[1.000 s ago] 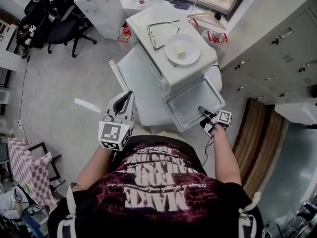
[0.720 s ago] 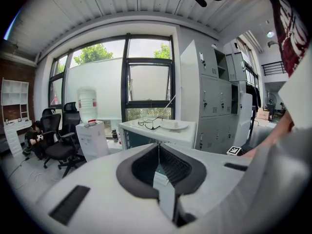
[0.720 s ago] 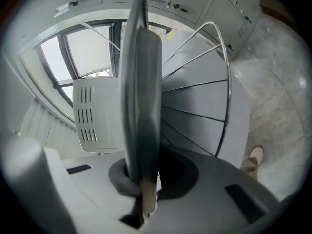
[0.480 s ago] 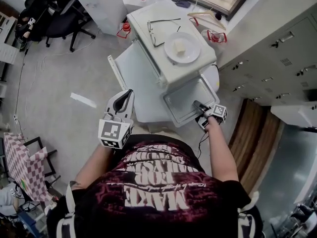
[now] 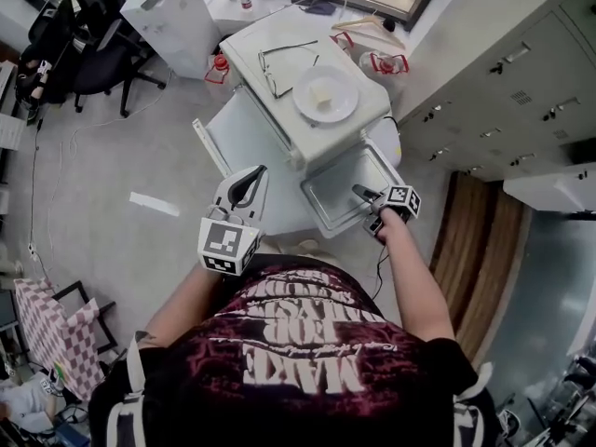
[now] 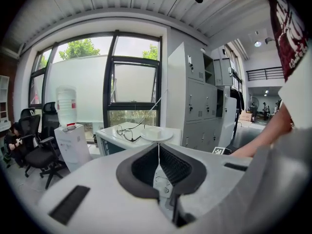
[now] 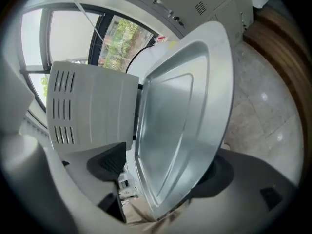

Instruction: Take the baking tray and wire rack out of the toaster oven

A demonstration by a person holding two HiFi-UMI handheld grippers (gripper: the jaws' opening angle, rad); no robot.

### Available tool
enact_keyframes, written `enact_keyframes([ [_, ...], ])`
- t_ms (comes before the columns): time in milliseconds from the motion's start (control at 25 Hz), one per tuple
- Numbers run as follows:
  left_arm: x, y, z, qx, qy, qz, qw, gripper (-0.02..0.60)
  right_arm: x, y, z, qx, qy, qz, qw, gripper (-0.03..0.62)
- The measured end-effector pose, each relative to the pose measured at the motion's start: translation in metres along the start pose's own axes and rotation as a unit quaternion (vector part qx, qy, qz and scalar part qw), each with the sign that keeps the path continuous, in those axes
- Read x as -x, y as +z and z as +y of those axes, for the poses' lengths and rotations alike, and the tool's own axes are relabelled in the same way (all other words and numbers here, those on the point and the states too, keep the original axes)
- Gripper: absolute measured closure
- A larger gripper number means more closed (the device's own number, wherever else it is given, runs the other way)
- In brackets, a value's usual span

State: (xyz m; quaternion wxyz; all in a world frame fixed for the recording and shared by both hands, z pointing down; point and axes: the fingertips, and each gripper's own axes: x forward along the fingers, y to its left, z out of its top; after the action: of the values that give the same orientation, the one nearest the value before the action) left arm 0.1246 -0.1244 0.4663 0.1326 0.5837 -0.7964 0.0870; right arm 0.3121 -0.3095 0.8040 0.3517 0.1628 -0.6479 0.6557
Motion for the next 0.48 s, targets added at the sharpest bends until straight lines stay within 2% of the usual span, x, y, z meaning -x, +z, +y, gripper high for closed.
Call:
enact_keyframes([
  [200,-0.01,0.002,-0.002,-0.002,-0.035,0.001,0.9994,0.571,-0.007,0.004,-0.006,0.025,-0.058,0.02,0.998,0.182],
  [480,-0.025,0.003,0.018,0.0,-0.077,-0.002,0.997,0.572,-0.002,-0.012,-0.021,0.056,-0.122,0.077,0.988,0.158],
])
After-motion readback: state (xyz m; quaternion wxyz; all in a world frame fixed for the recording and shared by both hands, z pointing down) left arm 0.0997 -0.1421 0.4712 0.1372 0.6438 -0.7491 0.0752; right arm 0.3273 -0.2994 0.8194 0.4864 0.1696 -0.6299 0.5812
